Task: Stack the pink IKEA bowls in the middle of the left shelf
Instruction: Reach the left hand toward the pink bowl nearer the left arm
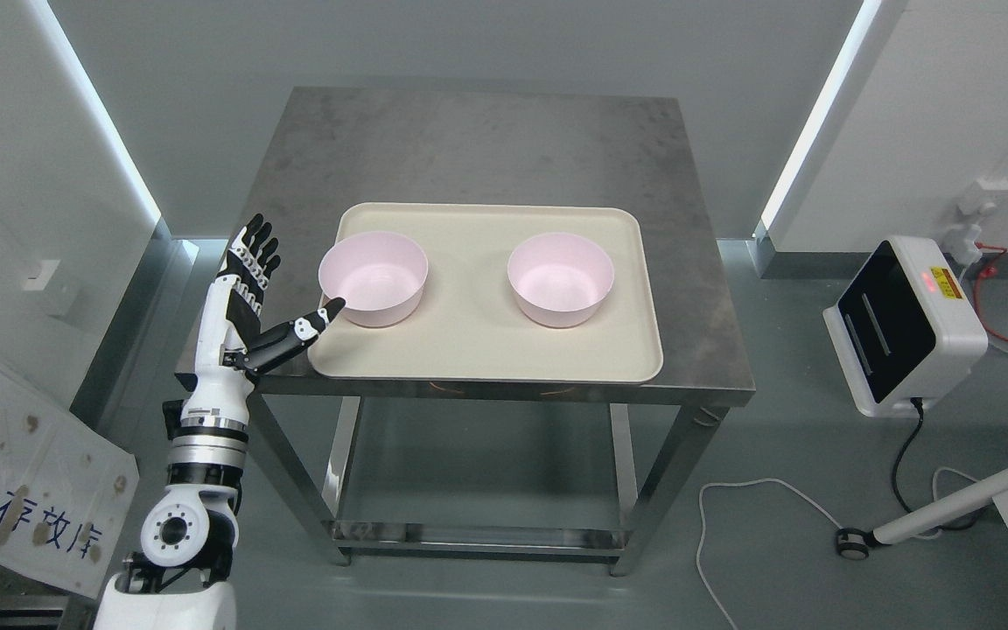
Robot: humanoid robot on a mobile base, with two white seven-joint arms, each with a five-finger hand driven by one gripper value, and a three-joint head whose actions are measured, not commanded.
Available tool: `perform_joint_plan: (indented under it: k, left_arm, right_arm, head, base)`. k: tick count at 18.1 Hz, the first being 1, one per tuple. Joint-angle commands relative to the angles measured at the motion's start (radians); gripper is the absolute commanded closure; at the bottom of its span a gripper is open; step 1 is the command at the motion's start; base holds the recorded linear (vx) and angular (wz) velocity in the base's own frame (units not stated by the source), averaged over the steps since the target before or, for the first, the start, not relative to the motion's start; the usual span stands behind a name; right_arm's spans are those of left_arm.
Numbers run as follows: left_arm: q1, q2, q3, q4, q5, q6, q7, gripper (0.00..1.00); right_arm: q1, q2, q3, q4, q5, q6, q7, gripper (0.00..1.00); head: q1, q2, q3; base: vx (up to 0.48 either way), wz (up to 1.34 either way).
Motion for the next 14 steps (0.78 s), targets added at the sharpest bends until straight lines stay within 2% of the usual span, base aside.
perform_joint_plan:
  k: [1, 4, 5, 8, 11, 14]
  left_arm:
    - [-0.002, 0.017, -0.009, 0.002, 0.000, 0.018, 0.001, 0.00]
    - [-0.040, 0.017, -0.021, 0.010, 0.000, 0.023, -0.015, 0.00]
    - [-0.097, 0.026, -0.014, 0.031, 0.000, 0.023, -0.083, 0.00]
    - [-0.262, 0.133, -0.017, 0.149, -0.019, 0.025, -0.316, 0.00]
    - [-0.422, 0.244, -0.023, 0.312, -0.264, 0.025, -0.494, 0.00]
    - [-0.545, 0.278, -0.064, 0.448, -0.496, 0.018, -0.622, 0.00]
  right_arm:
    - [0.002, -0.017, -0.011, -0.034, 0.000, -0.001, 0.000, 0.00]
    - [0.002, -0.017, -0.011, -0.034, 0.000, -0.001, 0.000, 0.00]
    - [0.003, -0.017, -0.011, -0.034, 0.000, -0.001, 0.000, 0.00]
    - [0.002, -0.017, -0.011, -0.034, 0.000, -0.001, 0.000, 0.00]
    - [0.002, -0.017, -0.011, -0.034, 0.000, -0.001, 0.000, 0.00]
    - [0.003, -0.017, -0.011, -0.034, 0.000, -0.001, 0.000, 0.00]
  head:
    - [0.0000, 0.000, 0.000]
    - [0.0000, 0.000, 0.000]
    - [0.0000, 0.000, 0.000]
    - [0.0000, 0.000, 0.000]
    - [0.0000, 0.000, 0.000]
    - [0.0000, 0.000, 0.000]
  base:
    - [0.000, 0.00]
    - [0.000, 0.00]
    - [0.000, 0.00]
    - [0.000, 0.00]
    - [0.000, 0.00]
    - [0.000, 0.00]
